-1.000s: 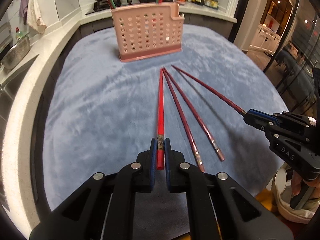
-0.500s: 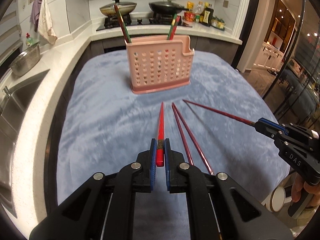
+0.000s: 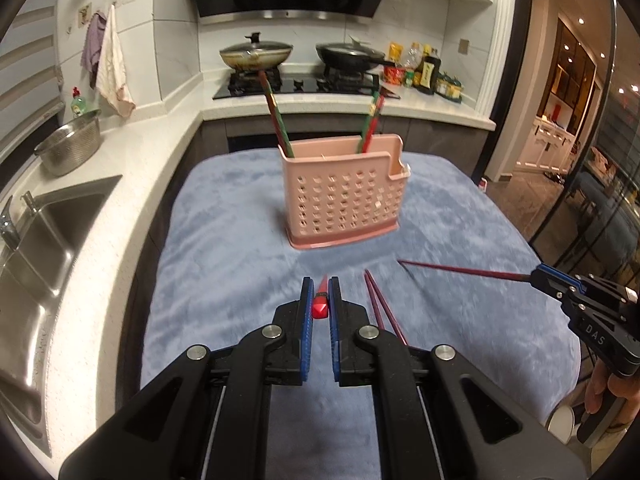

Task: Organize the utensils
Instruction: 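Lift both held chopsticks and carry them above the pink holder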

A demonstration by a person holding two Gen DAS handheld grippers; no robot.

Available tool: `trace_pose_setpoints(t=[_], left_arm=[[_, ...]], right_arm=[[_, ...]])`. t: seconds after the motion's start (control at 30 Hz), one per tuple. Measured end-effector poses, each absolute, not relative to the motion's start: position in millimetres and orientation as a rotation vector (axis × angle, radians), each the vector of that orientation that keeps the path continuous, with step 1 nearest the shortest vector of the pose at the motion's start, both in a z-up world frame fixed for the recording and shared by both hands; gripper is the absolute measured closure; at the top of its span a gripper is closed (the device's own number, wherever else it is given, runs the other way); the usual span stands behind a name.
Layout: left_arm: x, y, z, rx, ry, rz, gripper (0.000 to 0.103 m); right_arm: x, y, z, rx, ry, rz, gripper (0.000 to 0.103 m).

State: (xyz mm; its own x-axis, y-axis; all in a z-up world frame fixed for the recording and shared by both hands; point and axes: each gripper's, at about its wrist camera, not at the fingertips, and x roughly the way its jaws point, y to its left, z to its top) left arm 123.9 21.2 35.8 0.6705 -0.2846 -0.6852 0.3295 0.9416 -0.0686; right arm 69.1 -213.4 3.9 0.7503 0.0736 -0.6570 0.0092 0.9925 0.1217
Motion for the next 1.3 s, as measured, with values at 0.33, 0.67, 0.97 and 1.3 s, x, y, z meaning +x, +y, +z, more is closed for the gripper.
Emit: trace_pose_setpoints(t=[0.33, 0.67, 0.97, 1.3], left_arm=[[137, 34, 62, 0.037, 0.691, -0.313, 0.096], [151, 36, 90, 0.015, 0.623, -0.312, 0.096], [169, 34, 135, 0.002, 0.522, -0.315, 0.096], [209, 20, 188, -0.016, 0.382, -0.307, 0.096]], right_arm=[[78, -225, 25, 0.154, 0.673, 0.026, 0.096], [96, -239, 60, 0.188, 0.591, 0.034, 0.096], [118, -247, 100, 0.213, 0.494, 0.065, 0.096], [160, -242, 157, 0.214, 0.348, 0.1, 0.096]])
